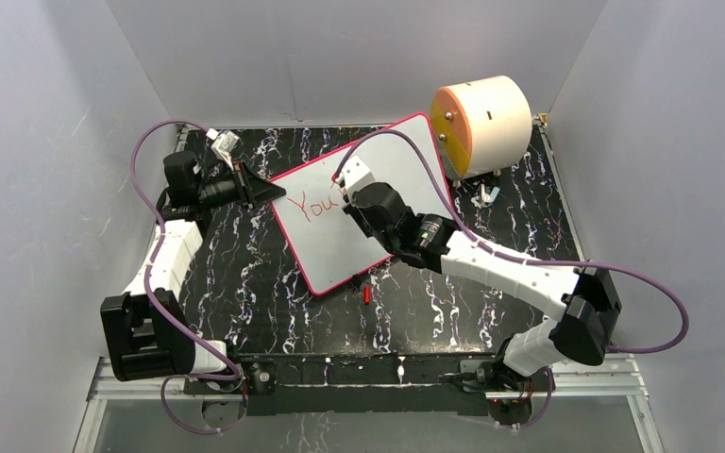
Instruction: Write a sentence on the whiteboard
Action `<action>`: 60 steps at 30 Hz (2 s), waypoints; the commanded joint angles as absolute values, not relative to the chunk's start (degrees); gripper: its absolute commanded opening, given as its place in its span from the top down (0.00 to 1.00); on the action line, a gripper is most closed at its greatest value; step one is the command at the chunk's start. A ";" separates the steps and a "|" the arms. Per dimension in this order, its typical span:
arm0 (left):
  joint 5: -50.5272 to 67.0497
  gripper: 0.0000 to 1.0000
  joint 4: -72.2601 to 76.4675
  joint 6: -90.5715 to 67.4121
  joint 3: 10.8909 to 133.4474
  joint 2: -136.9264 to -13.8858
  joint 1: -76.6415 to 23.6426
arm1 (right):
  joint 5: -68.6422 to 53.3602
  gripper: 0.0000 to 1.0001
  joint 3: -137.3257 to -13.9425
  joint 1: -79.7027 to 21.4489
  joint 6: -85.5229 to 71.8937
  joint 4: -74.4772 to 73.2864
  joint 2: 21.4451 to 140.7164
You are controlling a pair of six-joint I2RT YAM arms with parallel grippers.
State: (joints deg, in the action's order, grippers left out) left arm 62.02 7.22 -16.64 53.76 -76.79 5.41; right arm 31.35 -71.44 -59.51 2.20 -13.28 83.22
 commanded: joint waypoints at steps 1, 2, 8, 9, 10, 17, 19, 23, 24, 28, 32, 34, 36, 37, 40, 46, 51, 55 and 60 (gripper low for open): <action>59.15 1.00 3.61 -14.41 54.32 -77.61 4.75 | 31.16 1.00 -71.94 -58.62 1.72 -12.39 81.18; 59.15 1.00 3.60 -14.41 54.32 -77.61 4.75 | 30.51 1.00 -71.63 -58.62 1.83 -11.99 80.76; 59.15 1.00 3.58 -14.41 54.32 -77.60 4.79 | 26.75 1.00 -70.41 -57.68 1.65 -11.44 78.48; 59.15 1.00 3.55 -14.41 54.36 -77.61 4.75 | 26.54 1.00 -70.18 -57.46 1.59 -11.52 78.14; 59.15 1.00 3.56 -14.41 54.40 -77.59 4.75 | 26.23 1.00 -70.08 -57.34 1.40 -11.79 77.91; 59.13 1.00 3.52 -14.37 54.38 -77.61 4.66 | 23.90 1.00 -69.40 -56.49 0.44 -13.05 77.58; 59.11 1.00 3.52 -14.33 54.32 -77.61 4.68 | 23.36 1.00 -69.50 -56.27 0.44 -13.13 77.81; 59.15 1.00 3.52 -14.33 54.40 -77.69 4.66 | 23.29 1.00 -69.54 -55.84 0.44 -13.23 78.33; 59.15 1.00 3.52 -14.33 54.40 -77.68 4.66 | 23.29 1.00 -69.46 -55.80 0.44 -13.17 78.35; 59.15 1.00 3.52 -14.33 54.40 -77.65 4.66 | 23.12 1.00 -69.04 -55.25 0.44 -12.74 78.81; 59.15 1.00 3.52 -14.33 54.40 -77.77 4.66 | 22.98 1.00 -68.91 -54.96 0.44 -12.70 78.75; 59.15 1.00 3.52 -14.33 54.40 -77.78 4.65 | 22.63 1.00 -68.86 -54.81 0.44 -12.81 78.83; 59.15 1.00 3.46 -14.33 54.40 -77.78 4.65 | 22.23 1.00 -68.74 -54.65 0.44 -12.82 78.84; 59.15 1.00 3.45 -14.33 54.40 -77.78 4.66 | 21.97 1.00 -68.74 -54.64 -0.63 -12.86 78.92; 59.12 1.00 3.43 -14.33 54.40 -77.78 4.66 | 21.28 1.00 -68.73 -54.51 -0.88 -12.76 79.01; 59.08 1.00 3.34 -14.26 54.40 -77.78 4.66 | 21.91 1.00 -68.56 -53.95 -1.05 -12.74 79.32; 58.98 1.00 3.16 -14.08 54.40 -77.70 4.59 | 23.06 1.00 -68.38 -53.53 -1.14 -13.27 79.43; 58.97 1.00 3.16 -14.06 54.37 -77.70 4.66 | 23.93 1.00 -68.38 -53.22 -1.14 -13.60 79.21; 59.05 1.00 3.10 -14.04 54.49 -77.76 4.66 | 24.29 1.00 -68.42 -52.89 -1.16 -13.15 79.26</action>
